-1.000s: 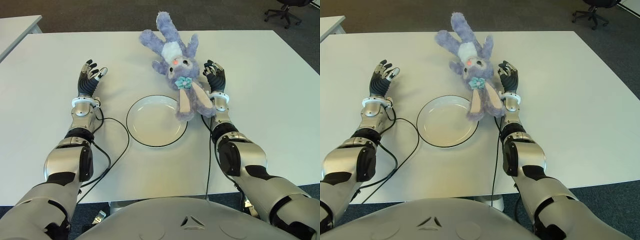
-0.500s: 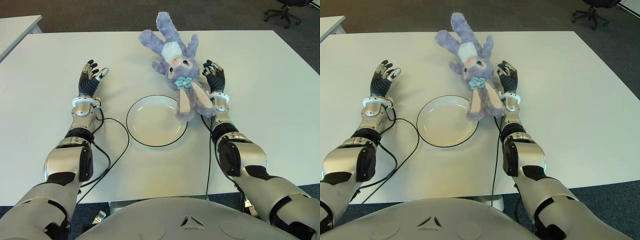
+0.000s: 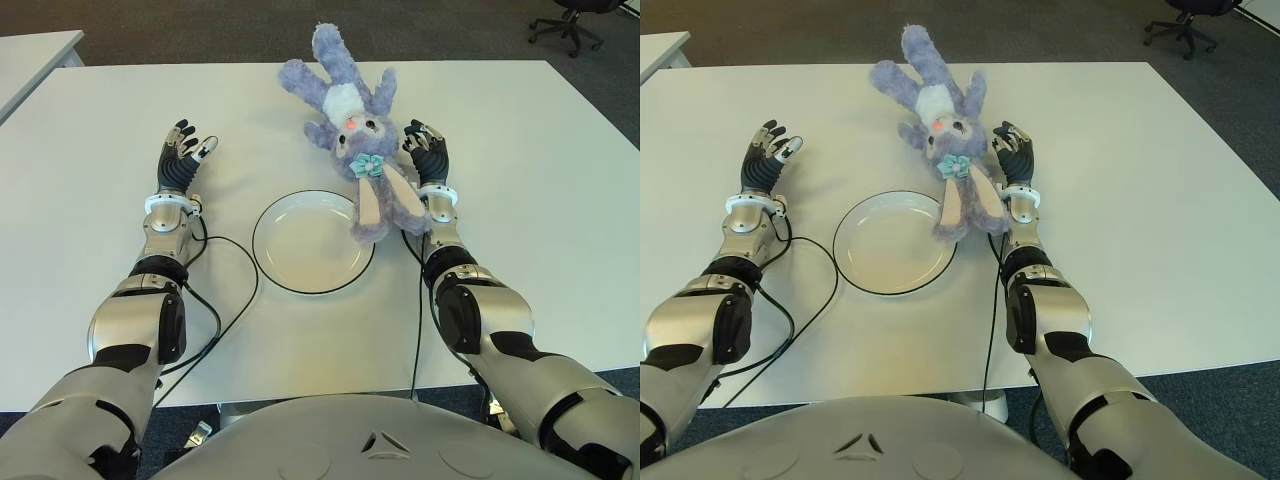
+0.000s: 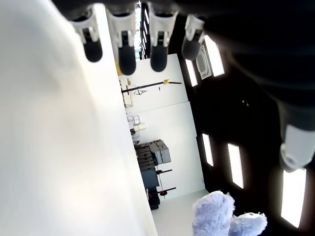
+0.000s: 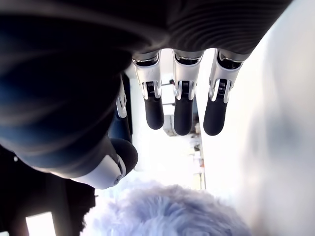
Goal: Put the doll into the plate.
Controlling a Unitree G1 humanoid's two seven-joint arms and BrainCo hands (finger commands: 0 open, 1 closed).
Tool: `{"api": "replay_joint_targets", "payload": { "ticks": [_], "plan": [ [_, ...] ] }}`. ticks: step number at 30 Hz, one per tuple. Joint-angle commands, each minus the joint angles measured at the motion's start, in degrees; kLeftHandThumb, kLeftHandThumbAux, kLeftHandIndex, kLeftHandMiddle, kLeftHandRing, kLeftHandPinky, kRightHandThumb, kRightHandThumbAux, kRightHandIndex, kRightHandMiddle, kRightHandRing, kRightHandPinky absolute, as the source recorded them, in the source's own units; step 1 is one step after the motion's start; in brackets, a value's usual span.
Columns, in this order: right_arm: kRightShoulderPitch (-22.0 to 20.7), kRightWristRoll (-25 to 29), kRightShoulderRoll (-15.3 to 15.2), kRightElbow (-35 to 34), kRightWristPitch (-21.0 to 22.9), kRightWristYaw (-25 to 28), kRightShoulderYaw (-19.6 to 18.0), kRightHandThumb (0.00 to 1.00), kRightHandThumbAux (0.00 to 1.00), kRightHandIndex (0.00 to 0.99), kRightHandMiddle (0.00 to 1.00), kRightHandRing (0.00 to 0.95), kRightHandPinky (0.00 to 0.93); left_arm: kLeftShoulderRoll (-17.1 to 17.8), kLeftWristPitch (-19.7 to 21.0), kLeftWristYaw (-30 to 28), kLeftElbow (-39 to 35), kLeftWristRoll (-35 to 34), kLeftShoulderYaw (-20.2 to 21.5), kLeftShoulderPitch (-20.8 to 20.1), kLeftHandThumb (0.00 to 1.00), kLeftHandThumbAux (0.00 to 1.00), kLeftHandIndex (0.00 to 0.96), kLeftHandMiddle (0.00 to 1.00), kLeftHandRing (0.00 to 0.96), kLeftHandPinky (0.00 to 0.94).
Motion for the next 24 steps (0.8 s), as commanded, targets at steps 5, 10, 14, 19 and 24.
{"api": "replay_joint_targets", "payload": {
  "ticks": [5, 10, 14, 19, 24],
  "plan": [
    [11.71, -1.11, 1.80, 3.00, -0.84, -1.09, 1.01, 0.686, 0.734, 0.397, 0.165, 0.162, 0.209, -0.67, 0.34, -0.36, 2.42, 1.11, -1.12, 5.00, 0.000, 0.493, 0.000, 0.113, 0.119, 0.070],
    [12.83, -1.47, 1.98, 2.73, -1.48, -1.44, 1.35, 0.687, 0.735, 0.397, 0.162, 0.157, 0.202, -0.53, 0.33, -0.45, 2.41, 0.98, -1.23, 5.16, 0.000, 0.491, 0.000, 0.109, 0.114, 0.063],
    [13.48, -1.57, 2.15, 2.47, -1.89, -1.70, 1.52, 0.688, 0.735, 0.397, 0.164, 0.157, 0.204, -0.43, 0.21, -0.25, 2.36, 1.03, -1.39, 5.30, 0.000, 0.491, 0.000, 0.109, 0.114, 0.067],
    [14.52, -1.62, 2.47, 2.29, -2.64, -2.02, 1.89, 0.690, 0.735, 0.397, 0.174, 0.167, 0.213, -0.32, 0.04, 0.02, 2.30, 1.18, -1.70, 5.47, 0.000, 0.487, 0.000, 0.111, 0.118, 0.072],
    [15.68, -1.80, 2.79, 2.06, -3.41, -2.23, 2.33, 0.692, 0.735, 0.397, 0.181, 0.174, 0.216, -0.31, 0.40, -0.08, 2.27, 0.96, -1.79, 5.48, 0.000, 0.480, 0.000, 0.115, 0.124, 0.071]
  ]
}}
